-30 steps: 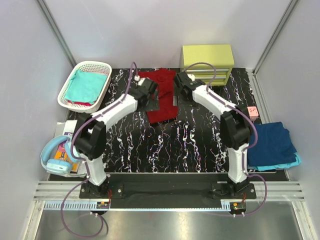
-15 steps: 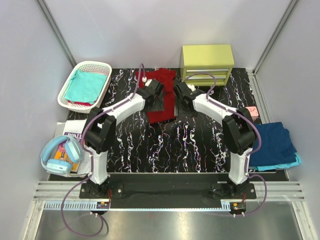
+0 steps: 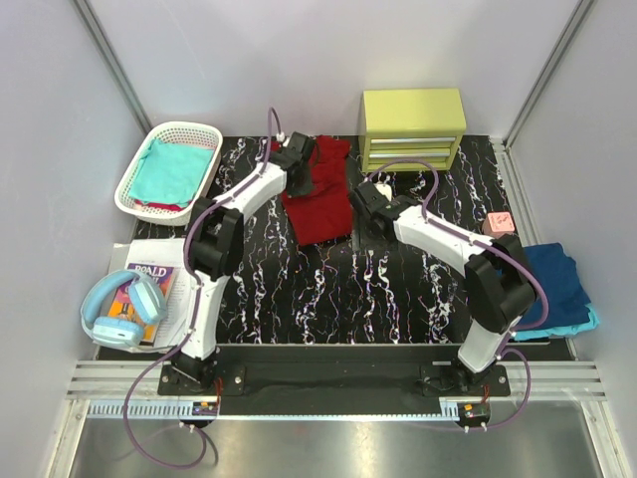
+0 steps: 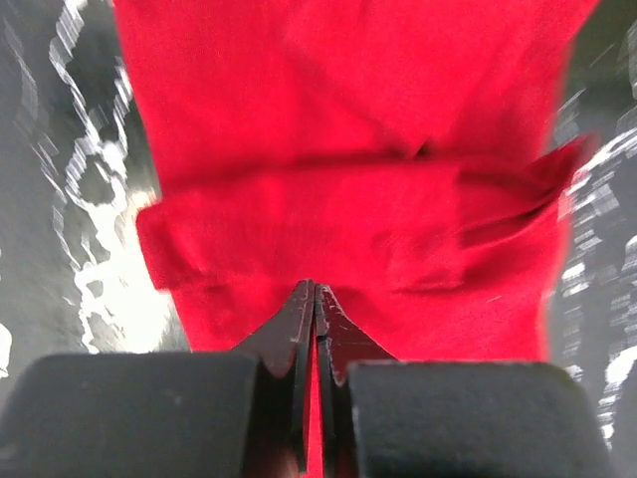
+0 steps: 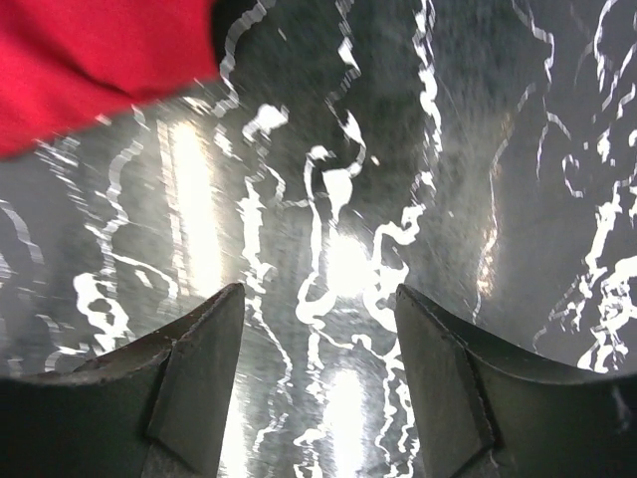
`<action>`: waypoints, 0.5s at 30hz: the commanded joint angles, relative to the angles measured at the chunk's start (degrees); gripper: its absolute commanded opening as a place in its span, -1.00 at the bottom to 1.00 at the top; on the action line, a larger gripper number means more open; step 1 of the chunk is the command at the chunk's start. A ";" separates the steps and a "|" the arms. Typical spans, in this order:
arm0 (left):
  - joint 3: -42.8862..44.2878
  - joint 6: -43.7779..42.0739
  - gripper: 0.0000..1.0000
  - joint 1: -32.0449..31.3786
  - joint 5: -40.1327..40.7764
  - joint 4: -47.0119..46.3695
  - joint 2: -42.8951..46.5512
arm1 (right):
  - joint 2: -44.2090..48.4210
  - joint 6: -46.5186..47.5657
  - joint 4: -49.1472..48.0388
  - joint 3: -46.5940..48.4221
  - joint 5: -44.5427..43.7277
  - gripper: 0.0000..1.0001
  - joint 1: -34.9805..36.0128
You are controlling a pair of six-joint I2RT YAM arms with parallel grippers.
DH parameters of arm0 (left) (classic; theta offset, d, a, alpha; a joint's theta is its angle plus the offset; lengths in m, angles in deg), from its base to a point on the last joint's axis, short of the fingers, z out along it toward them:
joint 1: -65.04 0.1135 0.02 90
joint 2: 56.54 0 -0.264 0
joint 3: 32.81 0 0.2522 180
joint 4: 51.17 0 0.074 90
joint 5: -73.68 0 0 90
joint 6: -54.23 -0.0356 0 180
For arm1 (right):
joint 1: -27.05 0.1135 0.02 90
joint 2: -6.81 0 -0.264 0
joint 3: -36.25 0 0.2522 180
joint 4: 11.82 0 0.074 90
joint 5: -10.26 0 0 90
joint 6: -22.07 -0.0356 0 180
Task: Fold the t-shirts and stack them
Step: Fold the folded rectangular tshirt in 1/3 of the way
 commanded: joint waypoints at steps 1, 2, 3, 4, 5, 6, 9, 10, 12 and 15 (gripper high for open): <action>-3.56 0.62 -0.94 -1.55 -2.11 -1.28 1.94 | 2.78 -0.26 -0.07 -0.65 -1.19 0.36 0.07; -4.96 0.80 -0.95 -1.73 -2.02 -1.63 2.29 | 2.87 -0.08 0.02 -0.56 -1.28 0.35 0.07; -5.32 0.97 -0.95 -1.73 -2.02 -2.07 2.38 | 2.87 0.01 -0.07 -0.48 -1.37 0.35 0.16; -5.58 0.97 -0.96 -1.73 -1.93 -2.16 2.21 | 2.87 0.10 0.02 -0.47 -1.37 0.34 0.07; -5.50 0.89 -0.96 -1.73 -1.93 -2.25 2.12 | 2.78 0.10 0.11 -0.30 -1.28 0.33 0.07; -5.41 0.80 -0.97 -1.73 -1.76 -2.17 2.03 | 2.69 0.01 -0.07 -0.21 -1.28 0.33 0.07; -5.33 0.45 -0.97 -1.64 -1.40 -2.34 2.29 | 2.60 -0.17 0.20 -0.47 -1.02 0.32 0.07; -4.63 0.19 -0.97 -1.47 -1.23 -2.43 1.77 | 2.60 -0.17 0.11 -0.82 -1.02 0.31 0.07; -3.92 -0.08 -0.96 -1.03 -1.23 -2.34 0.89 | 2.78 -0.25 0.19 -1.09 -0.84 0.30 0.07; -2.34 0.10 -0.94 0.11 -1.67 -2.08 -0.52 | 3.48 -0.25 0.20 -2.05 -0.93 0.29 0.07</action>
